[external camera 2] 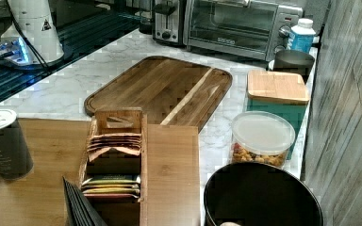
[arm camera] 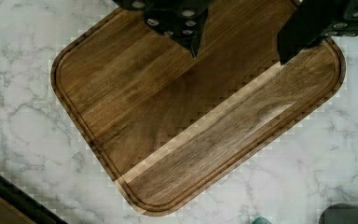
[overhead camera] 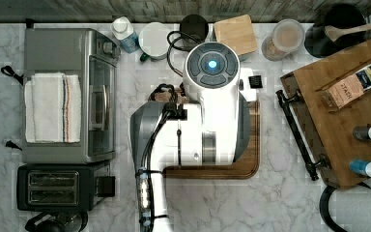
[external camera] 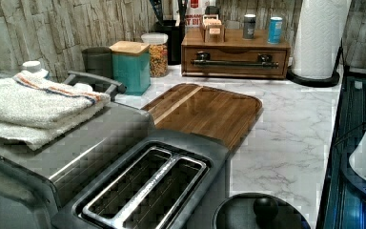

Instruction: Open the drawer.

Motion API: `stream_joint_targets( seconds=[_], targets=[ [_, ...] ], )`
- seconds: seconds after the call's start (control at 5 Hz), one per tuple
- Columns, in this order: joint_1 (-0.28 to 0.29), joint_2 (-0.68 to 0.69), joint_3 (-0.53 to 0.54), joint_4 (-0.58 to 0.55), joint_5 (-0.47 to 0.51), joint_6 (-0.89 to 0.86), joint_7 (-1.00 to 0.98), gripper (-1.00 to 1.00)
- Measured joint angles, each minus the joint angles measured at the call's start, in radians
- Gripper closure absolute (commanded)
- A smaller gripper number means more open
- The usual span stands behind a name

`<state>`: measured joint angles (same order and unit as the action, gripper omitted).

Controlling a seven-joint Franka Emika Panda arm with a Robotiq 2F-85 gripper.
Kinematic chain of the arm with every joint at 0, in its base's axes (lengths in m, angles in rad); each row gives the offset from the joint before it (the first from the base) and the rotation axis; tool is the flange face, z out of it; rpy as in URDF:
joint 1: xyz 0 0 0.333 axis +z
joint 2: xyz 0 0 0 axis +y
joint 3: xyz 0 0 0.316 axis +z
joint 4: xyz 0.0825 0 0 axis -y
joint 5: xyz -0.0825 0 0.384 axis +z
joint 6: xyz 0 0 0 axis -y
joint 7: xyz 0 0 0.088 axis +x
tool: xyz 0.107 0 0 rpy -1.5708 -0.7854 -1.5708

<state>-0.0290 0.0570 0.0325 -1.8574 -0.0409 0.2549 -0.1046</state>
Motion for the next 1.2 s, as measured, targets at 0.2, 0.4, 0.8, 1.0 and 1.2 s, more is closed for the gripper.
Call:
stream_joint_targets(
  seconds=[0.2, 0.4, 0.8, 1.0, 1.2],
  targets=[
    [0.000, 0.001, 0.002, -0.006, 0.000, 0.010, 0.000, -1.00],
    [0.000, 0.003, 0.005, -0.012, 0.000, 0.006, 0.000, -1.00],
    [0.000, -0.025, 0.000, -0.128, -0.003, 0.114, -0.259, -1.00],
    [-0.011, -0.062, 0.000, -0.221, -0.003, 0.155, -0.538, -1.00],
    [-0.017, -0.092, -0.027, -0.287, 0.011, 0.165, -0.807, -1.00]
  ],
)
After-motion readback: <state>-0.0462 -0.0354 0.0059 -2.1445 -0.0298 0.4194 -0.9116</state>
